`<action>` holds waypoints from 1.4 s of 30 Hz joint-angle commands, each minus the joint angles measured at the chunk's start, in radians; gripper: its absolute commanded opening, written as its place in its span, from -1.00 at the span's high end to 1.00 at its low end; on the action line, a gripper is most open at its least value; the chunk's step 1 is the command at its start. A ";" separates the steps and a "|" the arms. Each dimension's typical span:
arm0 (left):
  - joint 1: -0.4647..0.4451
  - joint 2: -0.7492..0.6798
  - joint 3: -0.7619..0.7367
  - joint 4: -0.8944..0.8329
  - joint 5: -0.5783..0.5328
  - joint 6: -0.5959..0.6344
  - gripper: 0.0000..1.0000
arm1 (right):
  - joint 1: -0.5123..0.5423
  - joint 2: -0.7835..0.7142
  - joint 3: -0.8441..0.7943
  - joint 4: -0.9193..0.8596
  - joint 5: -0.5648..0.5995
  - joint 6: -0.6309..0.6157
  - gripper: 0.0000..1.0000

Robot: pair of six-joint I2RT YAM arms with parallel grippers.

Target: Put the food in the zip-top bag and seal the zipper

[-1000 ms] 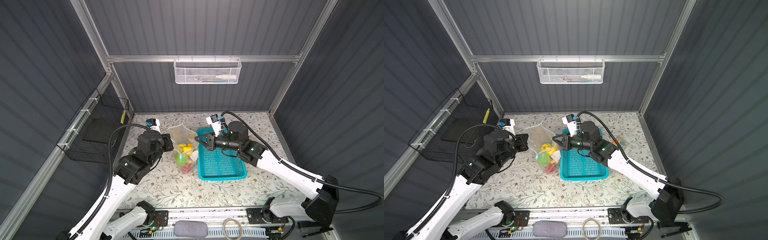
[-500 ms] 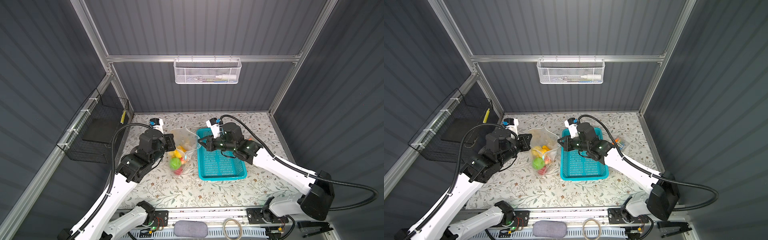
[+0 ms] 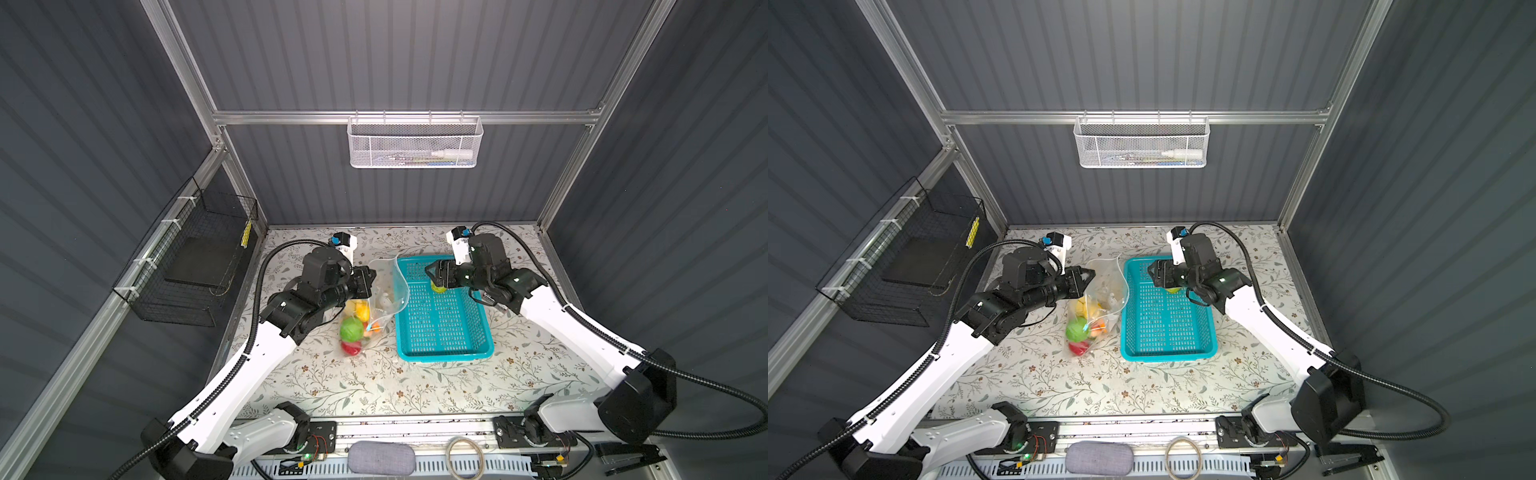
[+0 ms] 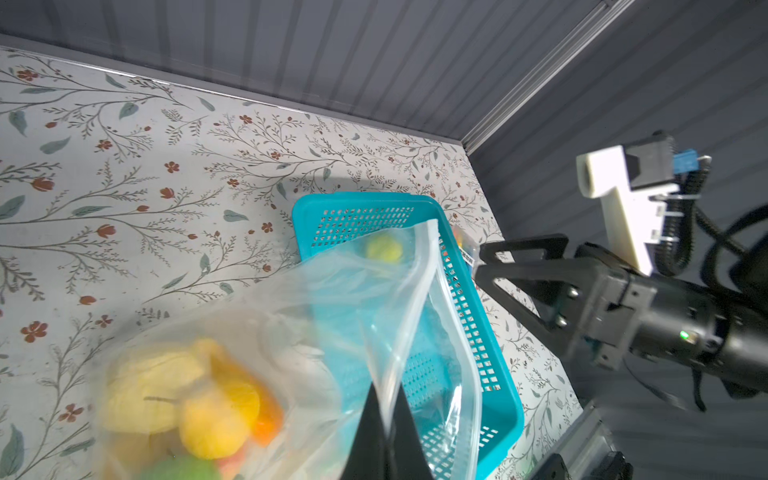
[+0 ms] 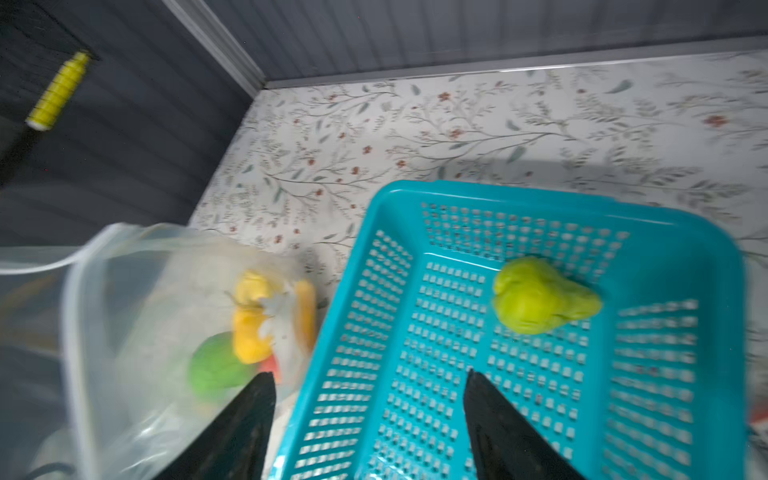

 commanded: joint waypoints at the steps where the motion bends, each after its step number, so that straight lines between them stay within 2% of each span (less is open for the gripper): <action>1: -0.004 -0.004 -0.003 0.033 0.048 -0.011 1.00 | -0.022 0.099 0.081 -0.169 0.148 -0.085 -0.56; 4: -0.003 -0.011 -0.013 0.036 0.043 -0.021 1.00 | -0.033 0.205 0.163 -0.245 0.181 -0.067 -0.63; 13: -0.004 -0.028 -0.023 0.020 0.038 -0.038 1.00 | -0.033 0.486 0.334 -0.251 0.200 -0.117 -0.66; 24: -0.004 -0.035 -0.049 0.035 0.045 -0.062 1.00 | -0.033 0.643 0.414 -0.225 0.186 -0.239 -0.70; 31: -0.004 -0.034 -0.061 0.048 0.045 -0.073 1.00 | -0.031 0.602 0.342 -0.205 0.052 -0.264 -0.70; 42: -0.004 -0.018 -0.059 0.057 0.063 -0.077 1.00 | -0.031 0.362 0.059 -0.138 -0.122 -0.196 -0.70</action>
